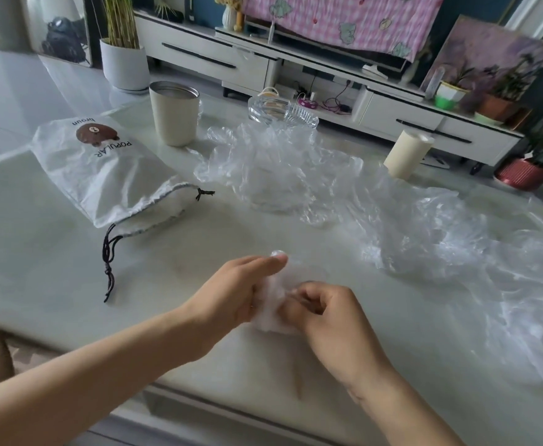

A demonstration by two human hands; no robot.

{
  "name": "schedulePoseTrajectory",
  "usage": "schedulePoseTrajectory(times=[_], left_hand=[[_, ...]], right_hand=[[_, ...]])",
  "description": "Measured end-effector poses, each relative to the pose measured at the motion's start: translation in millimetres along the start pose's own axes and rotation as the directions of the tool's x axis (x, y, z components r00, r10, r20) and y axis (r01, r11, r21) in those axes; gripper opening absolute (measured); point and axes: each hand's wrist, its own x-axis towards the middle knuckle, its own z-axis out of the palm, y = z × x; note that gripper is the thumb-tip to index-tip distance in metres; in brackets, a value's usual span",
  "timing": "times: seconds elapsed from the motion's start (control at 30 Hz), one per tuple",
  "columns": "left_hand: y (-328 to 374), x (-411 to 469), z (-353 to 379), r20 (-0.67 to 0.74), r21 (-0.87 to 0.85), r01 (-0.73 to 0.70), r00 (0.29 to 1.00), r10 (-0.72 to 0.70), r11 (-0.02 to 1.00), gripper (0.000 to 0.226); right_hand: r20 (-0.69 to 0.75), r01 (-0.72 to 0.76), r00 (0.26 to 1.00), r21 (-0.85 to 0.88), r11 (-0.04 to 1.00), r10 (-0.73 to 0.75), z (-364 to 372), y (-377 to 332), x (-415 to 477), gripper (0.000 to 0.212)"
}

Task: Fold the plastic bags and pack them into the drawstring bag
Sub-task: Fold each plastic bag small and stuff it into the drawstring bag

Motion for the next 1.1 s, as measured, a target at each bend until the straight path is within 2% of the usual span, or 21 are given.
schedulePoseTrajectory(times=[0.07, 0.13, 0.2, 0.3, 0.37, 0.4, 0.47, 0.53, 0.6, 0.63, 0.7, 0.77, 0.83, 0.93, 1.0, 1.07, 1.1], left_hand=[[-5.0, -1.4, 3.6, -0.055, 0.088, -0.076, 0.995, 0.081, 0.993, 0.056], [-12.8, -2.7, 9.0, -0.166, 0.23, -0.182, 0.961, 0.223, 0.956, 0.043], [-17.9, -4.5, 8.8, -0.253, 0.386, -0.261, 0.892, 0.374, 0.885, 0.035], [-16.4, -3.6, 2.2, -0.287, 0.581, -0.3, 0.795, 0.535, 0.757, 0.035], [-9.8, -3.9, -0.4, -0.3, 0.637, -0.314, 0.74, 0.602, 0.704, 0.036], [-6.8, -4.3, 1.1, -0.32, 0.62, -0.32, 0.73, 0.604, 0.716, 0.036], [-1.1, -4.7, 1.6, -0.351, 0.544, -0.315, 0.756, 0.552, 0.778, 0.035], [0.5, -5.5, 1.9, -0.34, 0.507, -0.318, 0.78, 0.525, 0.801, 0.035], [-2.0, -5.7, 0.6, -0.31, 0.505, -0.331, 0.792, 0.526, 0.797, 0.033], [-3.7, -6.0, 0.3, -0.3, 0.509, -0.329, 0.798, 0.523, 0.795, 0.032], [-6.1, -6.2, 1.3, -0.277, 0.499, -0.324, 0.82, 0.502, 0.804, 0.032], [-6.8, -6.1, 4.9, -0.234, 0.484, -0.336, 0.84, 0.489, 0.808, 0.036], [-4.6, -7.3, 6.8, -0.19, 0.464, -0.356, 0.854, 0.484, 0.811, 0.04], [0.3, -10.5, 5.8, -0.087, 0.348, -0.329, 0.921, 0.38, 0.878, 0.047], [2.5, -13.0, 3.9, -0.04, 0.317, -0.287, 0.948, 0.315, 0.904, 0.034], [4.5, -13.2, 1.6, -0.059, 0.279, -0.262, 0.956, 0.289, 0.924, 0.013], [5.4, -13.2, -0.2, -0.081, 0.26, -0.237, 0.961, 0.266, 0.936, 0.01]], right_hand=[[-0.029, 0.001, 1.0, -0.01, 1.0, -0.001, 1.0, -4.0, 0.5, 0.025], [-0.044, 0.017, 0.999, -0.016, 1.0, -0.017, 4.6, -8.9, -0.1, 0.028], [-0.025, 0.043, 0.999, -0.021, 0.999, -0.043, 9.9, -12.1, -1.5, 0.03], [-0.013, 0.025, 1.0, 0.003, 1.0, -0.025, 12.4, -13.9, -6.7, 0.023], [-0.081, 0.008, 0.997, -0.02, 1.0, -0.01, 11.8, -11.1, -8.1, 0.018], [-0.119, -0.005, 0.993, -0.053, 0.999, -0.002, 9.5, -8.4, -9.1, 0.018], [-0.181, -0.059, 0.983, -0.067, 0.996, 0.046, 6.7, -5.8, -7.2, 0.018], [-0.193, -0.121, 0.971, 0.11, 0.987, 0.141, 1.9, -6.1, -4.9, 0.019], [-0.038, -0.182, 0.976, 0.389, 0.903, 0.213, -1.5, -10.1, -4.5, 0.052], [0.05, -0.214, 0.975, 0.479, 0.851, 0.217, -1.2, -13.9, -4.9, 0.061], [0.144, -0.212, 0.977, 0.535, 0.818, 0.159, 2.0, -21.5, -6.4, 0.048], [0.107, -0.183, 0.983, 0.579, 0.794, 0.148, 6.1, -23.8, -5.8, 0.02], [0.077, -0.197, 0.979, 0.618, 0.761, 0.191, 6.6, -22.0, -1.6, 0.008], [0.036, -0.207, 0.972, 0.61, 0.765, 0.234, 2.0, -16.3, 6.9, 0.016], [0.046, -0.221, 0.969, 0.606, 0.764, 0.244, 0.1, -12.7, 11.8, 0.016], [0.105, -0.235, 0.97, 0.626, 0.744, 0.218, -0.8, -15.6, 12.8, 0.016], [0.131, -0.244, 0.969, 0.64, 0.729, 0.209, -1.3, -17.0, 12.4, 0.012]])
